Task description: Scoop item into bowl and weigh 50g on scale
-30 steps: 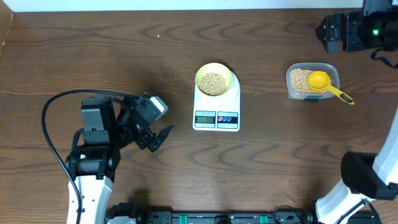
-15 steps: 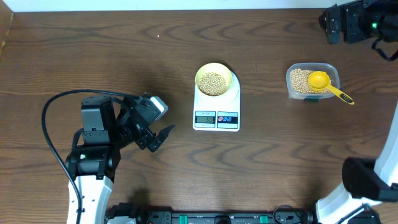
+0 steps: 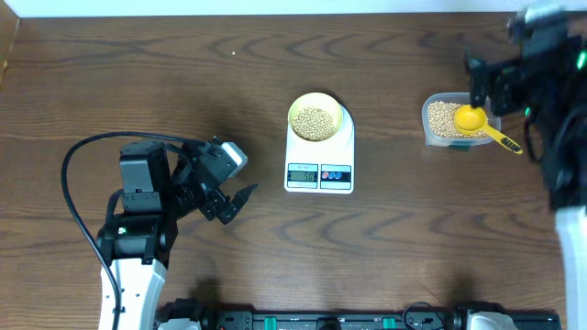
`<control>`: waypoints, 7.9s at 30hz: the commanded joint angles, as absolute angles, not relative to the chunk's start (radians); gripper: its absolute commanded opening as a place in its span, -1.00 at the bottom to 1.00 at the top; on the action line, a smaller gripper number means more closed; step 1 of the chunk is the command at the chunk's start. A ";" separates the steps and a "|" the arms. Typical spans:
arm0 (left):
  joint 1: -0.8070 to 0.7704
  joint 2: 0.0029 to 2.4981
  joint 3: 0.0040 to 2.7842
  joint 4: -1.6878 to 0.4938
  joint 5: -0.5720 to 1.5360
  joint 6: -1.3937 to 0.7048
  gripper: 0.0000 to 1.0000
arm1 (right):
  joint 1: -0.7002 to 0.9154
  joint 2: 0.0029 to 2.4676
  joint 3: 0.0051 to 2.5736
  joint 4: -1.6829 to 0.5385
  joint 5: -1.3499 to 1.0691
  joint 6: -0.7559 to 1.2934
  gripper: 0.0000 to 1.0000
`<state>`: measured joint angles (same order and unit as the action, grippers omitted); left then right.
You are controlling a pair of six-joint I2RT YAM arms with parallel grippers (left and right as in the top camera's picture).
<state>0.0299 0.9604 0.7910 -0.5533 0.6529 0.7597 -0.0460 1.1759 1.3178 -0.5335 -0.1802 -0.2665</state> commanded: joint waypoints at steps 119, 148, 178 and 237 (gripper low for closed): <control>0.028 0.895 0.789 -0.548 0.627 0.745 0.95 | 0.073 0.005 0.006 -0.074 -0.025 -0.263 0.98; 0.028 0.225 0.262 -0.088 0.181 0.125 0.95 | 0.073 0.006 0.006 -0.074 -0.025 -0.263 0.99; 0.044 0.001 0.015 -0.088 0.118 0.106 0.95 | 0.073 0.006 0.006 -0.074 -0.025 -0.263 0.98; 0.044 0.005 0.015 -0.086 0.119 0.107 0.95 | 0.073 0.006 0.006 -0.074 -0.025 -0.263 0.99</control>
<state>0.0387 0.0105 0.0456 -0.0761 0.1272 0.1226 0.0662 0.0120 0.0071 -0.0700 -0.0292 -0.2699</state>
